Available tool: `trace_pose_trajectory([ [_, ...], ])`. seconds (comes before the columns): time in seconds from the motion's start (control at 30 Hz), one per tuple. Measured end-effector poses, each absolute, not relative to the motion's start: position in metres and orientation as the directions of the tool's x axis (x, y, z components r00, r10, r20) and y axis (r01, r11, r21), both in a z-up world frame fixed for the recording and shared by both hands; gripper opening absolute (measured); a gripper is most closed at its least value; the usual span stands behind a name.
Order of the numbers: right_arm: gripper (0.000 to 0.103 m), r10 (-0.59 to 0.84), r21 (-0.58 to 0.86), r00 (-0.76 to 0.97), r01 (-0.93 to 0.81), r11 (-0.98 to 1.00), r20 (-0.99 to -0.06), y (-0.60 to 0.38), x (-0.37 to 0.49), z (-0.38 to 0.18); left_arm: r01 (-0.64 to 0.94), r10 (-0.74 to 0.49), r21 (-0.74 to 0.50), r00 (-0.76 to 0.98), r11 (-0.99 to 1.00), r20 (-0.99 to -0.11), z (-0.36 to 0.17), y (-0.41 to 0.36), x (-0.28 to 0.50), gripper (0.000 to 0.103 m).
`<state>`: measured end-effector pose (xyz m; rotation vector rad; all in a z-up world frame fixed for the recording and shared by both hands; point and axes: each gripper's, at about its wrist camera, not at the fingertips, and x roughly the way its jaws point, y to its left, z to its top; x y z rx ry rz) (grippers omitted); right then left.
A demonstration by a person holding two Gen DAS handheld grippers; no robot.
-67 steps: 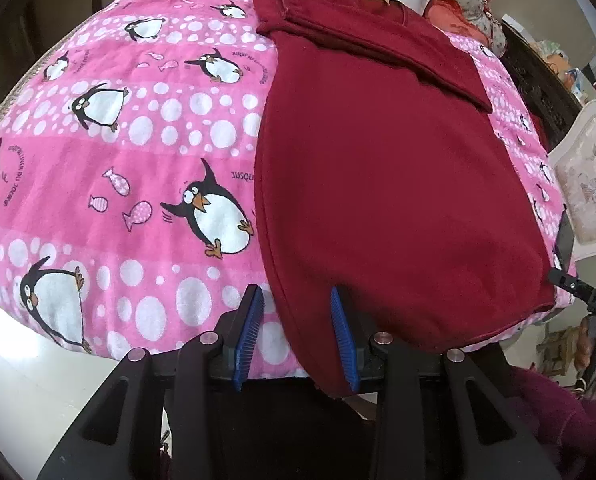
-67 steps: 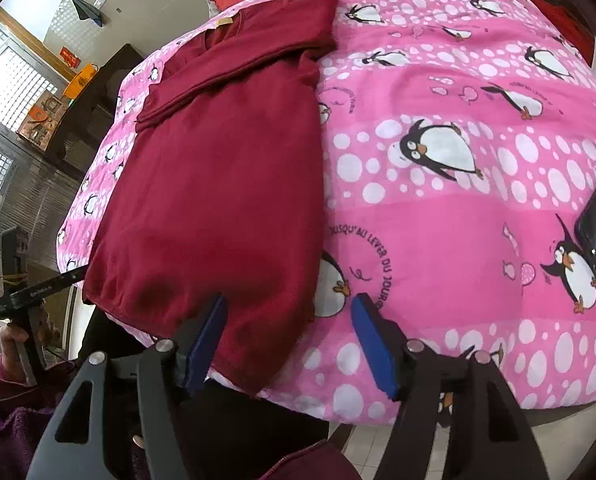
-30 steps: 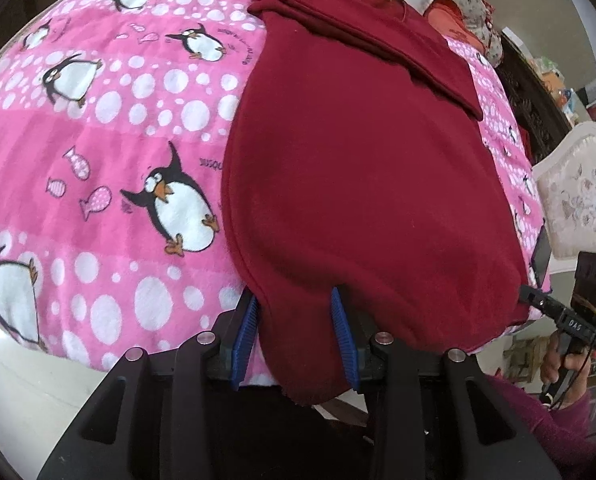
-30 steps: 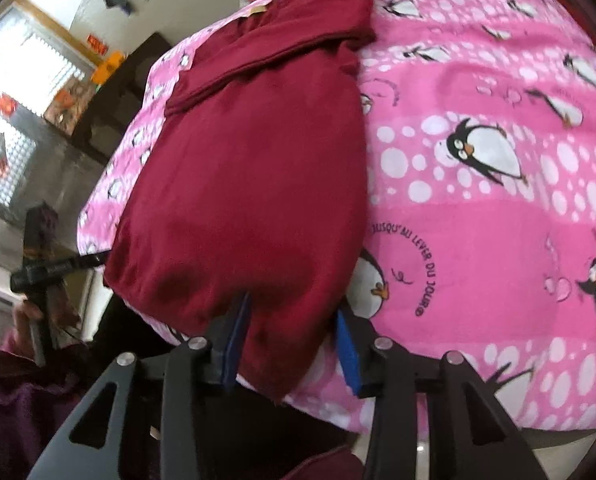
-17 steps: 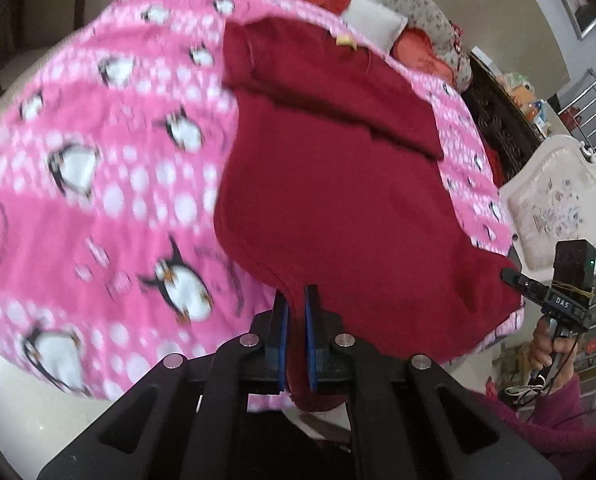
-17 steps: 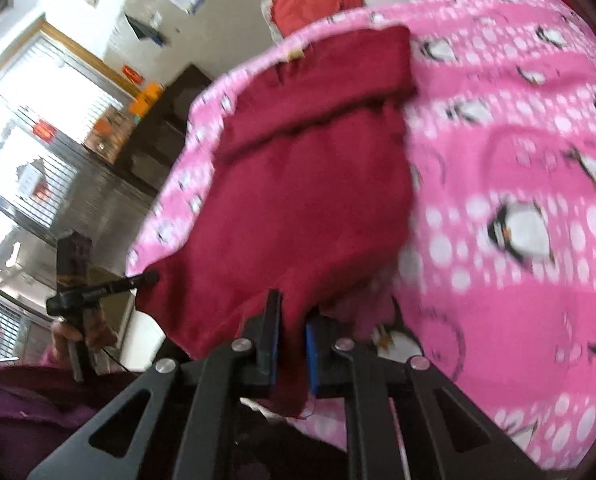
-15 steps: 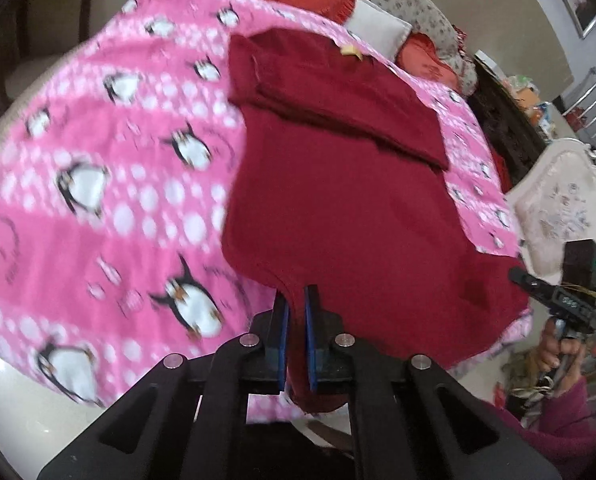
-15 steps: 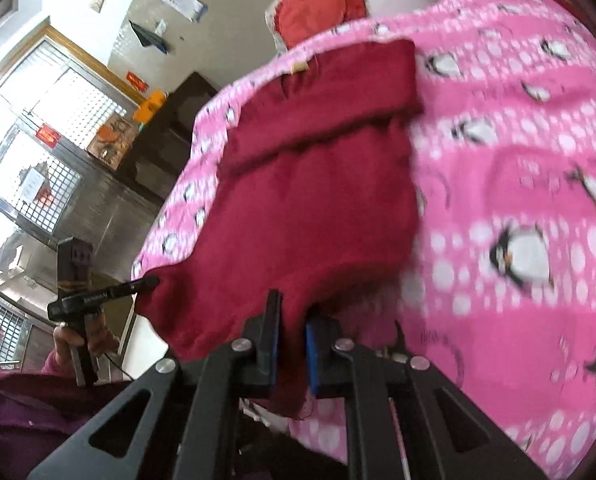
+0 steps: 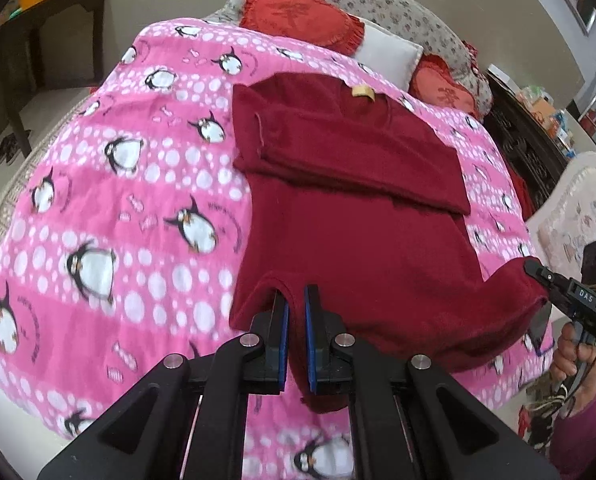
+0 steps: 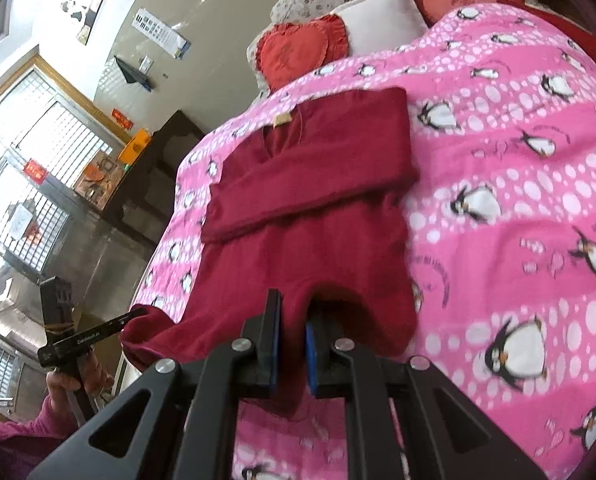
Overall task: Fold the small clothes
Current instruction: 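Grasp the sweater hem with both grippers side by side, then lift the hem and fold it over the collar with both grippers, release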
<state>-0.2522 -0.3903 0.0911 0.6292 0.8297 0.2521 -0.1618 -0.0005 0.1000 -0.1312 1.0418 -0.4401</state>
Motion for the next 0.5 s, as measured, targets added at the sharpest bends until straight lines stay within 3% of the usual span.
trace_pose_trajectory([
  [0.5, 0.010, 0.326, 0.563, 0.736, 0.091, 0.821, -0.594, -0.420, -0.152, 0.116, 0.248, -0.402, -0.317, 0.515, 0.915, -0.757, 0.125, -0.027, -0.053, 0.000],
])
